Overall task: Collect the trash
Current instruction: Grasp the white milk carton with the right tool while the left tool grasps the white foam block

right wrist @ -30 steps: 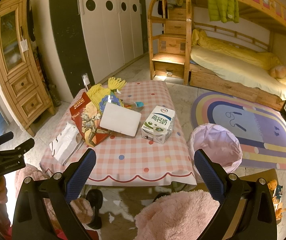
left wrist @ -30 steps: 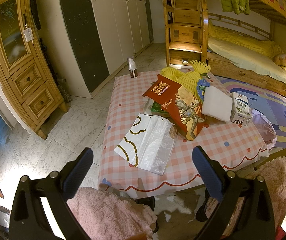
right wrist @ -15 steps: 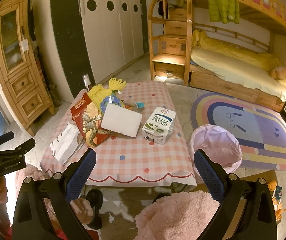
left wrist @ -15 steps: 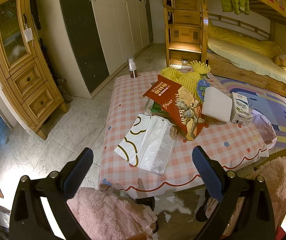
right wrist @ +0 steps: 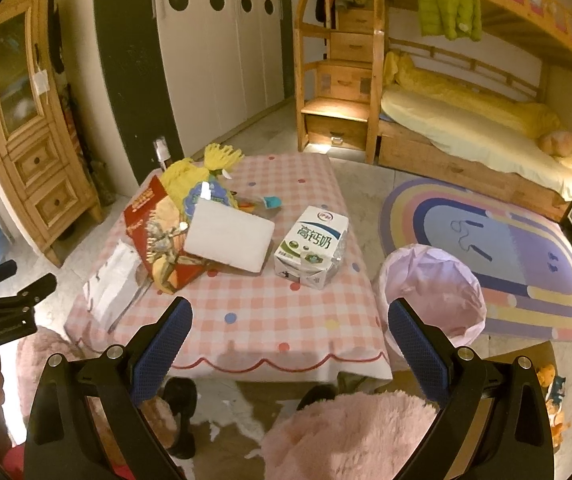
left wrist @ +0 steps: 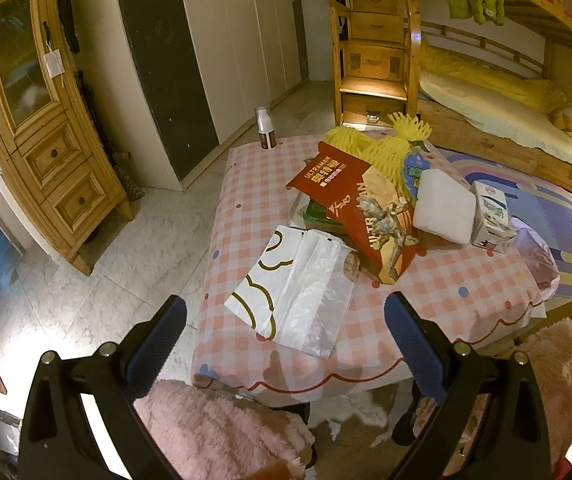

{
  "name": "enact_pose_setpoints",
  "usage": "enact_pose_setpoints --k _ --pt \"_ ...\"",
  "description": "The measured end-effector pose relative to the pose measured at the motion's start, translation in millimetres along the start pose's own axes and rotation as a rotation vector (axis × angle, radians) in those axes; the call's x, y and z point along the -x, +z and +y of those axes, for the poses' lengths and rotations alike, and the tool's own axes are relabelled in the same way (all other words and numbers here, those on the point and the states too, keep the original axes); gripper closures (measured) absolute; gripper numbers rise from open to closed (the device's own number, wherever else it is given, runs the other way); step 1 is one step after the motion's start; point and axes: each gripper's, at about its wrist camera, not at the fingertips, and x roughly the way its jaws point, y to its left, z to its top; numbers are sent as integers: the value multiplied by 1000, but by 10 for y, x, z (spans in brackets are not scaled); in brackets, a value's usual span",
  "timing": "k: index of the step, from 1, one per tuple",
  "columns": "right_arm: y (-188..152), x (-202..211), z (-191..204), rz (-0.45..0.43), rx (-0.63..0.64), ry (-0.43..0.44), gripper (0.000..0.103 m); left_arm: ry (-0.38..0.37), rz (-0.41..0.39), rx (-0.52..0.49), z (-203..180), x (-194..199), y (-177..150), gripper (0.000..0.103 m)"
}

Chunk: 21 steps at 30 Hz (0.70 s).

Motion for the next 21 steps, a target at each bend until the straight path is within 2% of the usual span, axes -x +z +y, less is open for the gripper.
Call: enact_pose_setpoints --k 6,10,13,16,20,21 --pt "24 -347 -60 -21 7 -21 6 -13 21 21 27 -204 61 7" --pt "44 -602 -73 9 0 -35 6 -22 31 10 20 -334 98 7" --pt "51 -786 -35 49 11 -77 6 -25 18 2 -6 -417 139 7" --pt "48 -950 -16 51 9 -53 7 -33 3 -4 -52 -505 180 7" --pt "74 -1137 16 58 11 -32 13 -45 -6 -10 -104 -625 227 7" --pt "84 -1182 18 60 10 -36 23 -48 -8 -12 -109 -652 237 7"
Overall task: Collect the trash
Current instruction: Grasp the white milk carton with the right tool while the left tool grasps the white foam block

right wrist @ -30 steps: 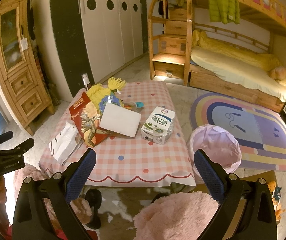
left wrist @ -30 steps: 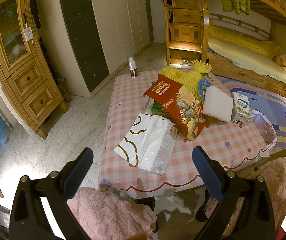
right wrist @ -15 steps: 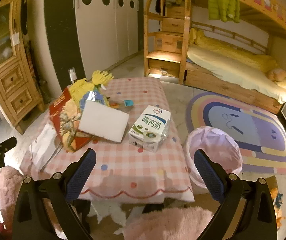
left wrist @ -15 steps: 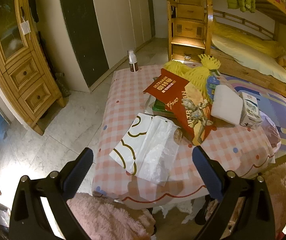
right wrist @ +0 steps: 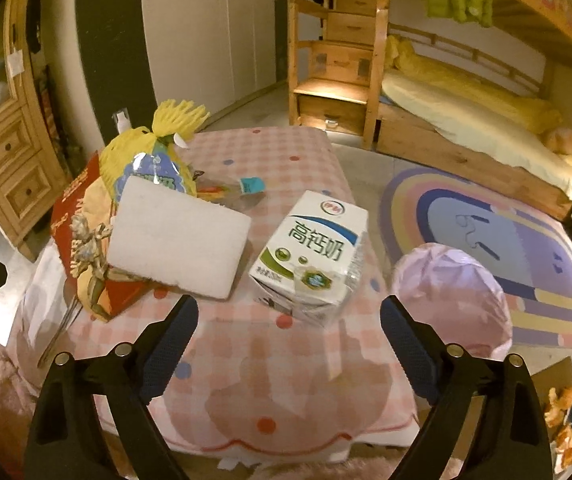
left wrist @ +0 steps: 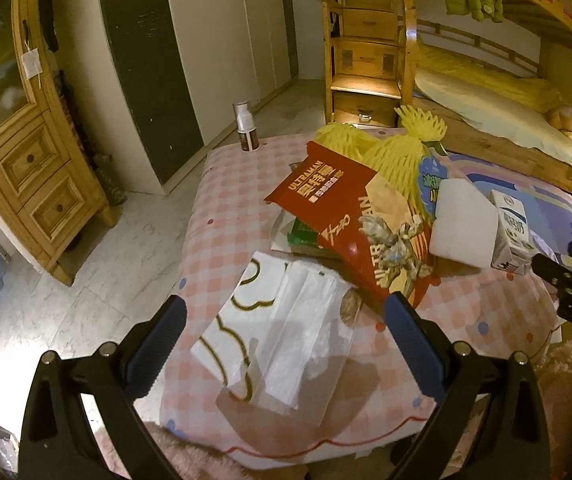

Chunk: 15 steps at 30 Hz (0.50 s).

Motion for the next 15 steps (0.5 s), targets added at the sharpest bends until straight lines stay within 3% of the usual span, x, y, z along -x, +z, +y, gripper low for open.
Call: enact_pose_setpoints --k 2,4,6,15 --pt "31 -100 -22 18 -19 -18 29 0 -1 -4 -7 -45 14 7" --pt "46 -163 -52 31 -42 -34 25 1 1 -7 -8 -86 29 7" --pt "60 -209 -83 25 -69 -36 14 -7 2 -6 -6 -112 21 7" --pt "78 -538 -132 92 -144 -38 14 -40 8 -23 -121 -128 -2 7"
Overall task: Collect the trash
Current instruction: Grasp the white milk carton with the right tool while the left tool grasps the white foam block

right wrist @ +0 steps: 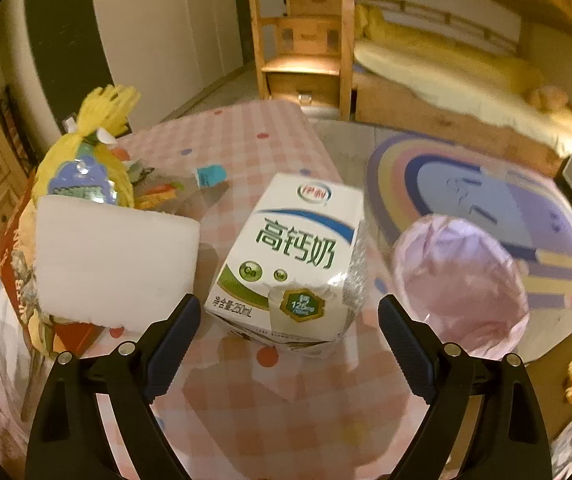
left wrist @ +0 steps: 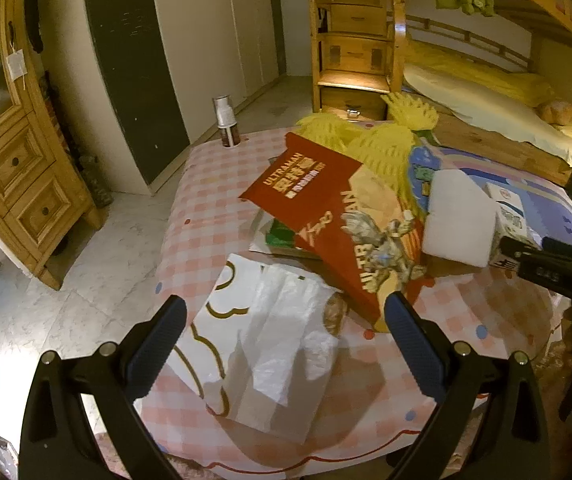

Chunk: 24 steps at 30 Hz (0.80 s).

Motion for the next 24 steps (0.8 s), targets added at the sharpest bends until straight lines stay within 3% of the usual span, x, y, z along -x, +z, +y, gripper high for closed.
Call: enact_pose_setpoints --k 2,4,7,14,16,24 --pt "-14 -16 -17 4 -10 15 14 -10 -1 -6 -38 10 -11 7" --pt "-19 -14 -40 8 -18 31 23 -25 0 -18 -97 17 -19 7" --pt "-30 45 -67 -8 -10 30 28 -45 -3 -39 -197 28 -25 7" --pt "-78 439 -140 -75 57 47 30 -104 -5 -66 -382 9 23 7" --pt "-100 544 -172 -93 68 52 30 -131 -15 -79 -468 -1 67 11" --pt "-125 663 -357 -101 53 63 30 -207 -20 -181 -919 -289 287 48"
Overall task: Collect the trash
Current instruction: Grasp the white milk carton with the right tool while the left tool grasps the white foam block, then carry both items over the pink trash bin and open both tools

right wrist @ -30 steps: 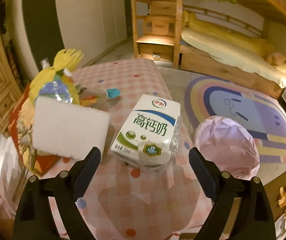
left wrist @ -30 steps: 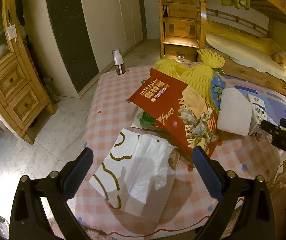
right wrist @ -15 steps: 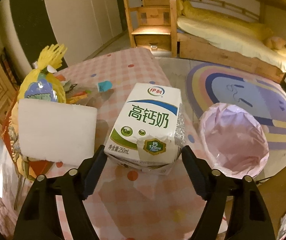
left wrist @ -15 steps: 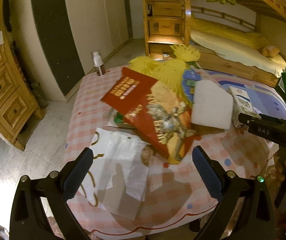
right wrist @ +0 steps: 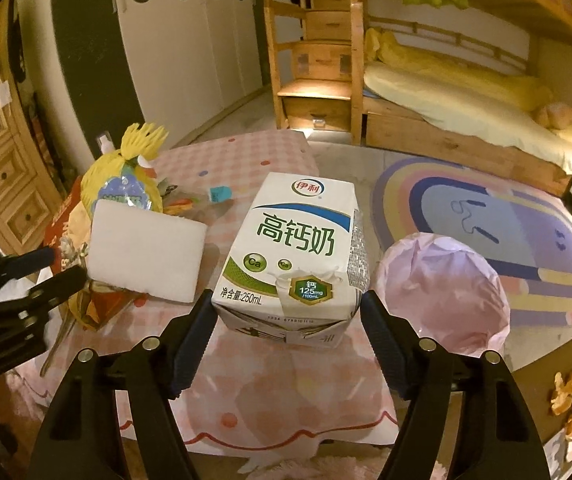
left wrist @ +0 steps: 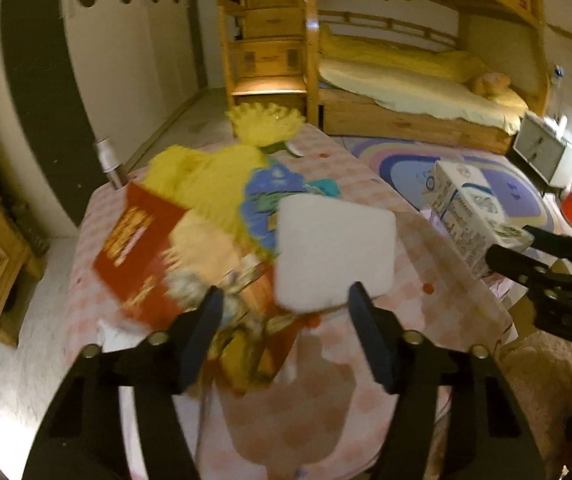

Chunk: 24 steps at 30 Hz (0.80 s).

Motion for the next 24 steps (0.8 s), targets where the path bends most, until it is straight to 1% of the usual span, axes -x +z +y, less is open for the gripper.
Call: enact_pose_setpoints --k 2,3,4,5,6,8,11,14,17,19,24 --pt "4 8 -30 1 -3 2 30 -12 15 -19 -49 -115 49 53" --pt "5 13 -38 1 -4 3 30 -16 24 -23 -61 -153 64 57" --pt "6 23 -36 1 -5 4 30 -21 36 -25 -71 -194 74 63" --pt "9 33 -42 -1 -6 5 30 -38 52 -27 -75 -240 79 73" --pt "14 38 -42 -2 -4 5 30 -50 52 -25 -76 -249 87 77" --pt "23 73 -52 -13 -6 8 30 -73 45 -29 -82 -223 77 79" --pt "19 184 -88 -35 -14 16 30 -106 26 -22 -96 -76 59 80" --pt "12 322 -184 -61 -26 6 30 -138 -10 -28 -166 98 76 80" --pt "-33 470 -380 -87 -45 -45 30 -161 -39 -52 -349 194 131 80" --pt "-74 515 -529 -90 -63 -81 30 -177 -46 -59 -465 181 173 80" --pt "-221 510 -993 -71 -127 -176 30 -209 -37 -92 -897 0 296 80"
